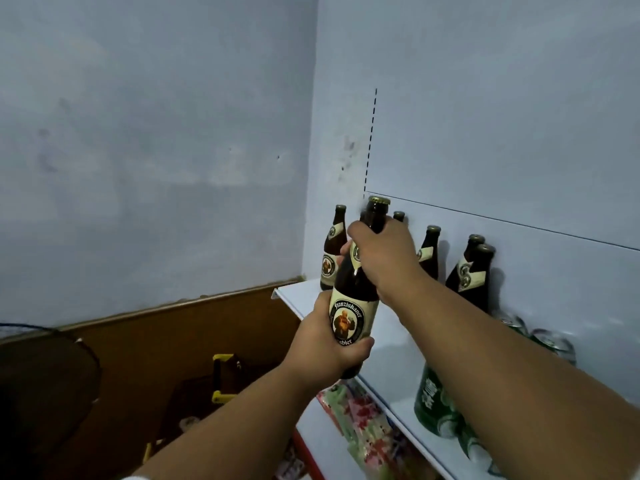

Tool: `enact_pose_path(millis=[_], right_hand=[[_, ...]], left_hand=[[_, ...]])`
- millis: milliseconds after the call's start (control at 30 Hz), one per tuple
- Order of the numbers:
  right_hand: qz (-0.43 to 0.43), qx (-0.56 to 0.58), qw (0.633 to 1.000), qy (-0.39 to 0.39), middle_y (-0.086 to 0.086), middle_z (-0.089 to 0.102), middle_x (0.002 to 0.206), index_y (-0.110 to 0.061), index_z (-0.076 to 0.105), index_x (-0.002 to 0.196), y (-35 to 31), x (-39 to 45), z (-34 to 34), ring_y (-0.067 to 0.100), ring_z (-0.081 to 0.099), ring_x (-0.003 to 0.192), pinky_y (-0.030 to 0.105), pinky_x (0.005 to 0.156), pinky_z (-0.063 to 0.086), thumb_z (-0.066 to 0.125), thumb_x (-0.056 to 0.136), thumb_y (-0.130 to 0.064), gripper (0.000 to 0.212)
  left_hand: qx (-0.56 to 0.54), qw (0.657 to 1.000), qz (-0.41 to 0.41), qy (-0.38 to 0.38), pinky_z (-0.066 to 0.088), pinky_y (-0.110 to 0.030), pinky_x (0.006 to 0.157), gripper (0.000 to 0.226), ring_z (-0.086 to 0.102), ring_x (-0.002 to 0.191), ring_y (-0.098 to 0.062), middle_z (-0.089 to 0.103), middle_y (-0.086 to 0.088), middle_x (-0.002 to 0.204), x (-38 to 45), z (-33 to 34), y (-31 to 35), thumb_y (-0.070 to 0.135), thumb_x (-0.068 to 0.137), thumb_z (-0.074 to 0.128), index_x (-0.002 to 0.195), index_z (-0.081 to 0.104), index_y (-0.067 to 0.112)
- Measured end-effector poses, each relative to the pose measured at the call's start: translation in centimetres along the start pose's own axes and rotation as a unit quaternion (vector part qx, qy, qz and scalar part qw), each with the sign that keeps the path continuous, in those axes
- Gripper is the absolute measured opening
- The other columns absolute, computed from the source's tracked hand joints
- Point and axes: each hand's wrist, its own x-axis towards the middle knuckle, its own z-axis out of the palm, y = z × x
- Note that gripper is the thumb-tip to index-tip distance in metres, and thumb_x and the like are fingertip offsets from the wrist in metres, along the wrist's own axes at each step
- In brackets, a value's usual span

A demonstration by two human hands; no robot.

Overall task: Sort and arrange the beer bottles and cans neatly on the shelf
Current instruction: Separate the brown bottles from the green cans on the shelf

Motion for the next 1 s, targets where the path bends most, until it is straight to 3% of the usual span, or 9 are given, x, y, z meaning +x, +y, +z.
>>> enact_pose_path(millis=[167,300,433,500,600,700,800,900,1000], right_hand=[[0.046,-0.046,0.996,0.062,0.012,0.074,0.074,-0.008,0.067,0.083,4.6,7.6,1.1,0.03,0.072,0.071,0.048,0.077,0.06,0.061,0.084,-0.021,0.014],[0.086,-0.099,0.982,0.138,0.017,0.075,0.082,-0.004,0.068,0.083,8.1,12.8,1.2,0.027,0.07,0.071,0.045,0.079,0.058,0.061,0.086,-0.019,0.017],[0.118,-0.14,0.96,0.212,0.014,0.074,0.083,-0.008,0.068,0.086,11.2,16.6,1.7,0.031,0.071,0.079,0.049,0.084,0.058,0.062,0.086,-0.024,0.018],[0.125,-0.175,0.949,0.23,0.01,0.073,0.084,-0.011,0.067,0.09,12.4,18.0,1.9,0.026,0.07,0.079,0.045,0.084,0.057,0.061,0.086,-0.027,0.018],[0.118,-0.25,0.928,0.249,0.003,0.068,0.09,-0.014,0.062,0.105,13.3,19.3,2.1,0.019,0.065,0.084,0.034,0.081,0.052,0.059,0.09,-0.032,0.024],[0.111,-0.323,0.908,0.241,-0.002,0.064,0.098,-0.02,0.053,0.116,13.8,19.7,2.1,0.017,0.061,0.091,0.031,0.079,0.048,0.057,0.093,-0.044,0.034],[0.118,-0.417,0.87,0.235,-0.001,0.063,0.099,-0.019,0.046,0.115,14.4,19.6,2.2,0.022,0.062,0.092,0.035,0.077,0.051,0.05,0.093,-0.058,0.045],[0.11,-0.477,0.833,0.259,0.004,0.062,0.102,-0.016,0.044,0.112,14.6,19.3,2.4,0.026,0.063,0.093,0.043,0.078,0.054,0.046,0.092,-0.063,0.051],[0.072,-0.496,0.812,0.298,0.005,0.059,0.109,-0.014,0.044,0.121,14.0,17.8,2.6,0.025,0.061,0.099,0.038,0.08,0.052,0.049,0.092,-0.06,0.055]], left_hand=[[-0.016,0.996,0.023,-0.087,0.054,-0.011,0.073,0.072,0.064,0.094,0.008,0.066,0.015,0.105,9.3,0.7,-6.3,0.024,0.072,0.084,0.129,0.041,0.032],[-0.023,0.986,0.022,-0.163,0.056,-0.021,0.084,0.072,0.066,0.096,0.003,0.069,0.011,0.109,16.1,2.6,-11.0,0.027,0.067,0.084,0.128,0.046,0.031],[-0.062,0.976,-0.027,-0.205,0.061,-0.028,0.072,0.065,0.069,0.088,-0.003,0.071,0.008,0.101,20.4,4.3,-13.9,0.018,0.067,0.082,0.122,0.049,0.03],[-0.067,0.973,-0.03,-0.221,0.059,-0.024,0.073,0.063,0.068,0.091,-0.004,0.069,0.011,0.101,22.1,5.3,-15.0,0.017,0.067,0.083,0.119,0.049,0.03],[-0.065,0.969,-0.022,-0.238,0.049,-0.008,0.061,0.058,0.064,0.089,0.0,0.065,0.013,0.101,23.5,6.4,-15.5,0.011,0.074,0.081,0.117,0.046,0.027],[-0.04,0.974,-0.022,-0.22,0.052,-0.013,0.071,0.056,0.063,0.098,-0.004,0.063,0.013,0.107,24.5,7.3,-15.9,0.028,0.074,0.083,0.118,0.047,0.029],[0.06,0.98,-0.016,-0.188,0.055,-0.038,0.085,0.067,0.06,0.105,-0.02,0.062,0.0,0.112,25.6,7.7,-15.5,0.053,0.067,0.079,0.118,0.054,0.018],[0.057,0.987,-0.008,-0.149,0.051,-0.039,0.091,0.071,0.055,0.112,-0.025,0.057,-0.005,0.118,25.1,7.3,-14.7,0.045,0.069,0.081,0.126,0.054,0.012],[0.016,0.995,0.023,-0.098,0.049,-0.033,0.095,0.064,0.052,0.114,-0.018,0.049,0.001,0.121,23.5,5.9,-13.9,0.027,0.076,0.081,0.13,0.049,0.017]])
